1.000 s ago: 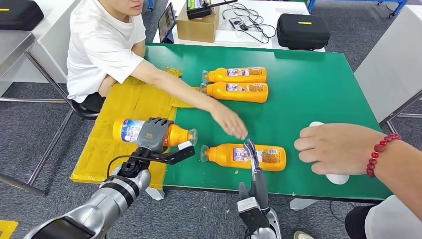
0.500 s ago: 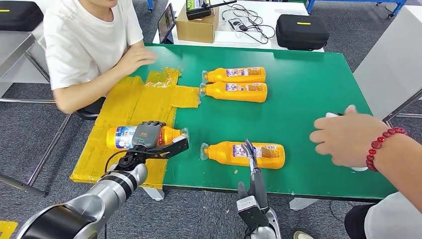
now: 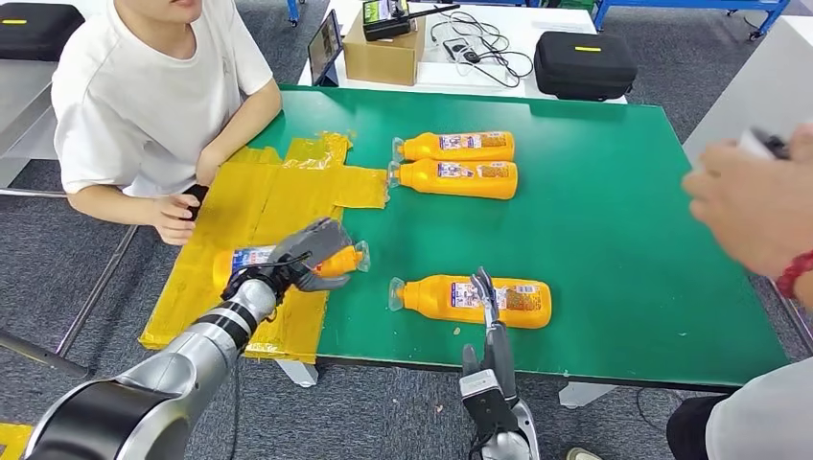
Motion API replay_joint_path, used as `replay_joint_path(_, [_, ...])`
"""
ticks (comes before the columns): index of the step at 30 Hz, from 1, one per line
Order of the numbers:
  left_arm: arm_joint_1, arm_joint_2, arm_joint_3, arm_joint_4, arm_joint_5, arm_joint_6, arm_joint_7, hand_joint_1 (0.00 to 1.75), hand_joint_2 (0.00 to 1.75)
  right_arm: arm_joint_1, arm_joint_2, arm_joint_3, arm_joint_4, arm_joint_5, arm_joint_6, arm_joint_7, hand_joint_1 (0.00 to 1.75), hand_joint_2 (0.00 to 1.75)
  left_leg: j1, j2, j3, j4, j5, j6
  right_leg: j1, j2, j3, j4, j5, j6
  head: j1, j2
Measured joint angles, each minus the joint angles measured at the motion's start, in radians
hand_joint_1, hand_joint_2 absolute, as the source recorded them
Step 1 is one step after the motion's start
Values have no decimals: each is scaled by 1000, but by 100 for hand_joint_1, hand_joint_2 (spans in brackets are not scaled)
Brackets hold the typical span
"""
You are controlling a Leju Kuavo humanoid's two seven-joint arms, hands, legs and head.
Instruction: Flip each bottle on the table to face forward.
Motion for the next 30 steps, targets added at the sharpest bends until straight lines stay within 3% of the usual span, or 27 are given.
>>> replay_joint_path(4, [16, -32, 41, -16, 62, -20, -88, 0, 0, -10, -1, 8, 14, -20, -16, 0, 0, 0, -1, 0, 0, 0, 0, 1, 0, 0, 0, 0, 0, 0, 0, 0])
replay_joint_path(9, [35, -59, 52, -38, 75, 4, -121, 0, 0, -14, -1, 14, 27, -25, -21, 0, 0, 0, 0, 0, -1, 0, 0, 0, 0, 0, -1, 0, 0, 0, 0, 0])
replay_joint_path(13, [67, -72, 49, -84, 117, 137, -229, 0, 175, -15, -3, 21, 35, -19, -28, 0, 0, 0, 0, 1, -4, 0, 0, 0, 0, 0, -5, 0, 0, 0, 0, 0])
replay_joint_path(16, [111, -90, 33, -190, 245, 230, -303, 0, 175, -15, -6, 35, 41, 1, -57, 0, 0, 0, 0, 1, -6, 0, 0, 0, 0, 0, -6, 0, 0, 0, 0, 0])
replay_joint_path(19, [162, -101, -1, -342, 402, 284, -319, 0, 175, -15, -12, 55, 42, 17, -100, 0, 0, 0, 0, 1, -7, 0, 0, 0, 0, 0, -7, 0, 0, 0, 0, 0])
replay_joint_path(26, [230, -103, -64, -565, 495, 327, -331, 0, 175, -15, -27, 82, 42, 41, -133, 0, 0, 0, 0, 1, -8, 0, 0, 0, 0, 0, -8, 0, 0, 0, 0, 0])
replay_joint_path(30, [247, -103, -77, -617, 505, 327, -335, 0, 175, -15, -32, 87, 42, 51, -141, 6, 0, 175, 0, 1, -8, 0, 0, 0, 0, 0, -8, 0, 0, 0, 0, 0])
